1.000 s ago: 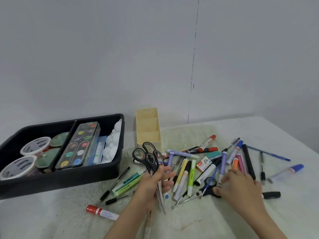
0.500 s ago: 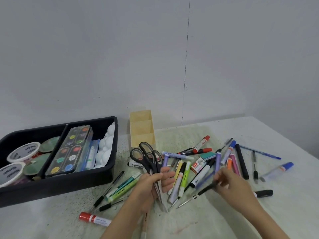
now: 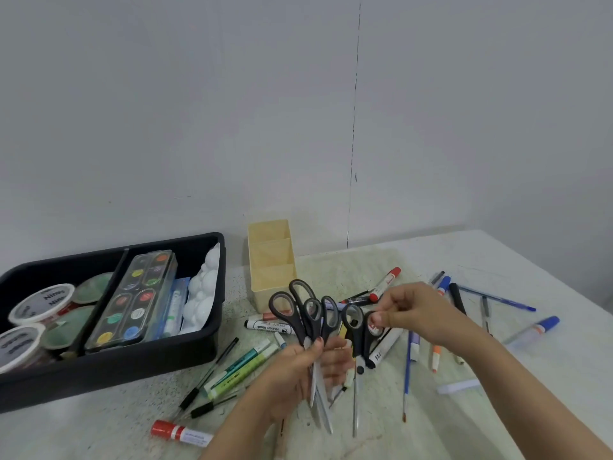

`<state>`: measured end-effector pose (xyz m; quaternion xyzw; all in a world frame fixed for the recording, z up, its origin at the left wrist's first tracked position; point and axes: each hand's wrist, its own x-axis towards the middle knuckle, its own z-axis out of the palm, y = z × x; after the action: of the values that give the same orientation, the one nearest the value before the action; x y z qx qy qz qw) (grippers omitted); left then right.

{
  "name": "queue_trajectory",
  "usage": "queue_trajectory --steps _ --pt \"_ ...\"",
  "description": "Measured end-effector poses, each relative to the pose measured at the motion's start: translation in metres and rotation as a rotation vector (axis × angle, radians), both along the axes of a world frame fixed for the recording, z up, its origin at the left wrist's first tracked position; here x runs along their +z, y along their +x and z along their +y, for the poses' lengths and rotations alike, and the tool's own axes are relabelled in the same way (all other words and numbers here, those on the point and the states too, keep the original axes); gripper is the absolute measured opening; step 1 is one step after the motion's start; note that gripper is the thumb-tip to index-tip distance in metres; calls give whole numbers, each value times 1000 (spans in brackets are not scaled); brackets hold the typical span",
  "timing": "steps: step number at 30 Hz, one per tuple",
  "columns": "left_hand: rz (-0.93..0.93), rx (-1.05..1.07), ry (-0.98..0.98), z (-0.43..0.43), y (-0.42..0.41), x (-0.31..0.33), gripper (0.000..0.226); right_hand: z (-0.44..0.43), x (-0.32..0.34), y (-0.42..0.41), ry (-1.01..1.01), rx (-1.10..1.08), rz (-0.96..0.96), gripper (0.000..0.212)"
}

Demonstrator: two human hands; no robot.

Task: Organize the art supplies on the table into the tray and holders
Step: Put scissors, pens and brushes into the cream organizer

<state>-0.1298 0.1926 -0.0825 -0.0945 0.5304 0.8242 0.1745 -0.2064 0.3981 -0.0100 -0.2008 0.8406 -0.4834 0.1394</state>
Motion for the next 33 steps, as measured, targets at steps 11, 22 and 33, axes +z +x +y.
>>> queue_trajectory --steps 11,22,33 --pt "87 -232 85 -5 6 -2 61 -44 -14 -11 49 -51 36 14" --pt "108 -269 28 -8 8 5 46 -52 -16 -7 -121 -149 -70 9" --pt "59 -273 23 -9 10 12 18 -60 -19 -4 -352 39 -370 51"
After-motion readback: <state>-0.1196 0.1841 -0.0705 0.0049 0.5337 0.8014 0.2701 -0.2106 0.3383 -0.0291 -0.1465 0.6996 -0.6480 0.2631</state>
